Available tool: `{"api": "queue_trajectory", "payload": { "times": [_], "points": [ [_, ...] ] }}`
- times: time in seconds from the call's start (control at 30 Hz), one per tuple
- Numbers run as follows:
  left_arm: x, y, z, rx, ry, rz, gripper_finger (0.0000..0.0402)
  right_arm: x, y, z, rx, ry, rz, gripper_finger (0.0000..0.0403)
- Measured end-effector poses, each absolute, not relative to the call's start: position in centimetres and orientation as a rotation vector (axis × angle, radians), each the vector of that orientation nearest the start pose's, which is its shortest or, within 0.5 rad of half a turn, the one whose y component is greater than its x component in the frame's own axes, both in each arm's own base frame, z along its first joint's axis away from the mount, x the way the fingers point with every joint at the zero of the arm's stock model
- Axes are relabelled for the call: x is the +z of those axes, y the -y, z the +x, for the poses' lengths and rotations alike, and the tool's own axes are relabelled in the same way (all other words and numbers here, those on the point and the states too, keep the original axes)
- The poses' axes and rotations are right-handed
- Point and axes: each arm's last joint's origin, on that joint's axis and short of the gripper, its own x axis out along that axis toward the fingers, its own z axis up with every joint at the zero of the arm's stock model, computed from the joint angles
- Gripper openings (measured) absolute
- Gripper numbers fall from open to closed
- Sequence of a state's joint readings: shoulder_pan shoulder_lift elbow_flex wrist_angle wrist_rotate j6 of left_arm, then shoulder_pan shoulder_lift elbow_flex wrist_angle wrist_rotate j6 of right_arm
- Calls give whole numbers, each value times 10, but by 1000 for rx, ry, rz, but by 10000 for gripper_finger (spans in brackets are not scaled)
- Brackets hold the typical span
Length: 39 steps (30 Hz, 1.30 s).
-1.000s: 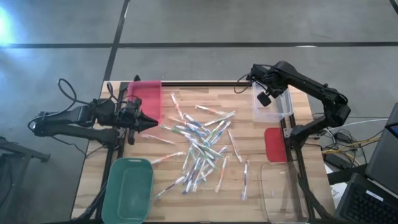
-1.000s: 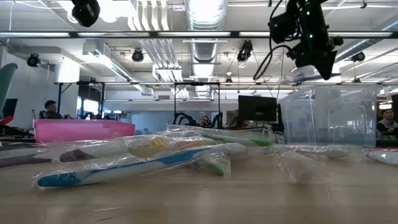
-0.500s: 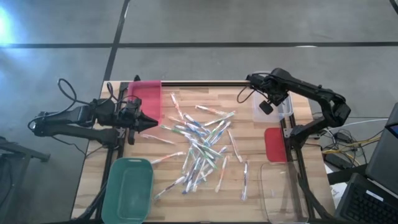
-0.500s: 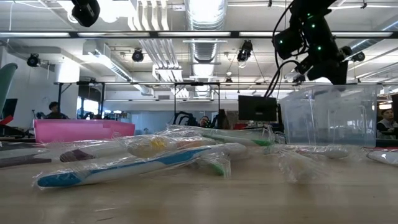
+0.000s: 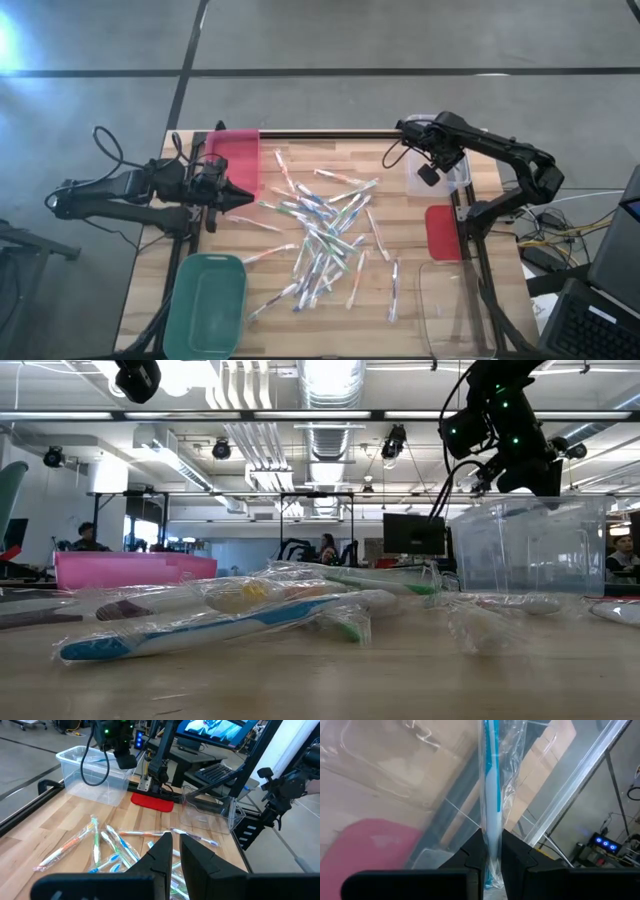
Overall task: Pick & Place Toothbrushes
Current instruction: Put the blue toothbrush into the top transparent bin, then put the green toothbrush into the green bin
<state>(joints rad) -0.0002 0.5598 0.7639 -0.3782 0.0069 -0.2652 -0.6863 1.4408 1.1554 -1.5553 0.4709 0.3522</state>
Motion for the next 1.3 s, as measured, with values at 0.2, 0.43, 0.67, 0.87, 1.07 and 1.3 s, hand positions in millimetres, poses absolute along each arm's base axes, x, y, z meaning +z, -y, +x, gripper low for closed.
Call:
{"api": "queue_trajectory", "payload": {
  "times": [0.2, 0.43, 0.67, 0.87, 1.07, 1.3],
  "points": [
    [335, 0, 119, 16, -174, -265, 39, 265, 146, 157, -1156, -1736, 434, 58],
    [335, 0, 119, 16, -174, -265, 39, 265, 146, 157, -1167, -1726, 441, 84],
    [335, 0, 119, 16, -174, -265, 39, 265, 146, 157, -1169, -1719, 440, 112],
    [335, 0, 119, 16, -174, -265, 39, 266, 147, 158, -1169, -1712, 440, 133],
    [335, 0, 119, 15, -174, -265, 39, 275, 149, 161, -1177, -1669, 440, 147],
    [335, 0, 119, 16, -174, -265, 39, 297, 150, 170, -1180, -1552, 476, 145]
  ]
}}
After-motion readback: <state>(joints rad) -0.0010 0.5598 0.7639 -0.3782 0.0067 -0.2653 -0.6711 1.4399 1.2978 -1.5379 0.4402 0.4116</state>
